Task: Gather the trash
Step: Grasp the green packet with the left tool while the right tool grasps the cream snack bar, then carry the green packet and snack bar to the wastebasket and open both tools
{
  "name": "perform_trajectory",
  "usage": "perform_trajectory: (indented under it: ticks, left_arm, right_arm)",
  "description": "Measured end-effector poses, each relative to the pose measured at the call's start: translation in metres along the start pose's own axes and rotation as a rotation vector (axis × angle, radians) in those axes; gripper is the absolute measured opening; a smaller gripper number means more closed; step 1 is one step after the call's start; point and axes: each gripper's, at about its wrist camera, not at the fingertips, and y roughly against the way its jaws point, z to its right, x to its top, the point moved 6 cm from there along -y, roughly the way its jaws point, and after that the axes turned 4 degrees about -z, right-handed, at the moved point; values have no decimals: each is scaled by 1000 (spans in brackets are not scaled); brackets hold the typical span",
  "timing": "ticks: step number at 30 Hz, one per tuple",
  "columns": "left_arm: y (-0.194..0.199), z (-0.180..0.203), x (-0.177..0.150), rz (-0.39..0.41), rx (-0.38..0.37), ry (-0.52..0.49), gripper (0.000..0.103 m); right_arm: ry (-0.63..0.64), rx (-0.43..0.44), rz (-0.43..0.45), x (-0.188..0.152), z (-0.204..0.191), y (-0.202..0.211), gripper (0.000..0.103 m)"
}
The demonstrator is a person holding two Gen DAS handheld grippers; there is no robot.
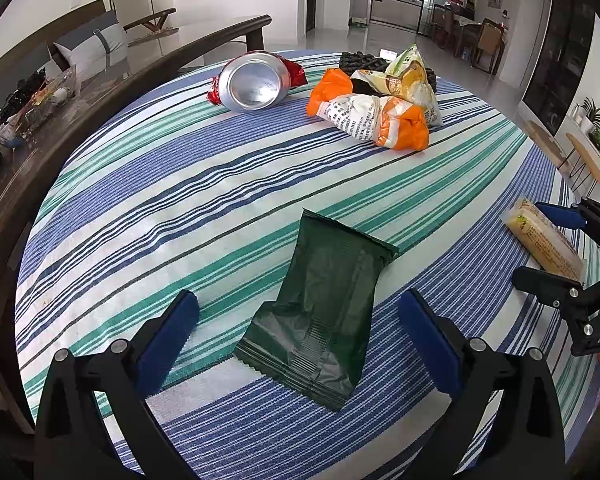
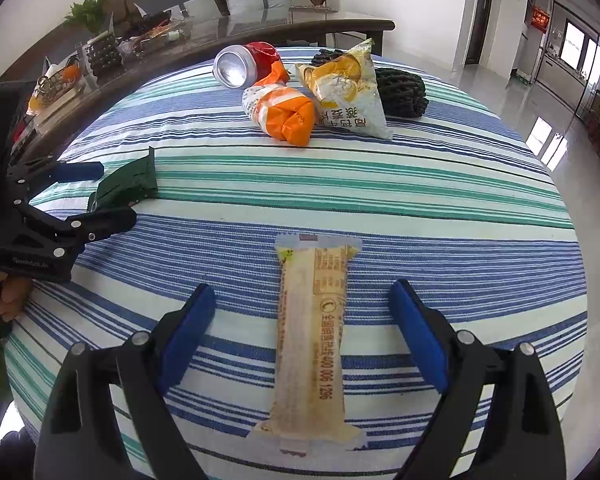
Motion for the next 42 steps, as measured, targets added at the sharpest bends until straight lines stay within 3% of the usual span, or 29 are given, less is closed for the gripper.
perform_trajectory:
  ticks: [9,13,17,21,25,26,27,28,29,31,37,42]
  left_arm:
    - [0,0,0,1,-2,1,99]
    - [0,0,0,0,-9,-5,99]
    - [4,2,-1,-29,-49,-63,97]
    - [9,7,0,-31,-90,-72,82]
    - [9,15,3,-53,-53,-104,57]
    - [10,18,3,-56,-61,-111,47]
    - [11,20,2,-60,-67,-113,46]
    - [12,22,2,-59,-65,-116,41]
    - [13,25,0,-56,-60,-122,38]
    - [15,29,-1,-54,-67,-119,37]
    - [39,61,4,-23,-144,-92,35]
    - [65,124,27,30,-239,-121,35]
  right_arm:
    - [-1,2,0,0,0,0,87]
    - [-20,41,-5,0,4,4,86]
    - [-37,102,-110,-2,9,16,67]
    - [-38,119,-168,4,6,22,63]
    - [-20,91,-222,3,1,17,62]
    - [-19,88,-227,3,0,16,57]
    - [-23,87,-232,3,0,15,51]
    - [-32,85,-231,3,1,15,37]
    - [-43,83,-225,3,4,14,21]
    - [-60,98,-198,3,9,19,19]
    - [-116,136,-109,-4,32,53,18]
    - [-206,100,-46,-27,95,96,18]
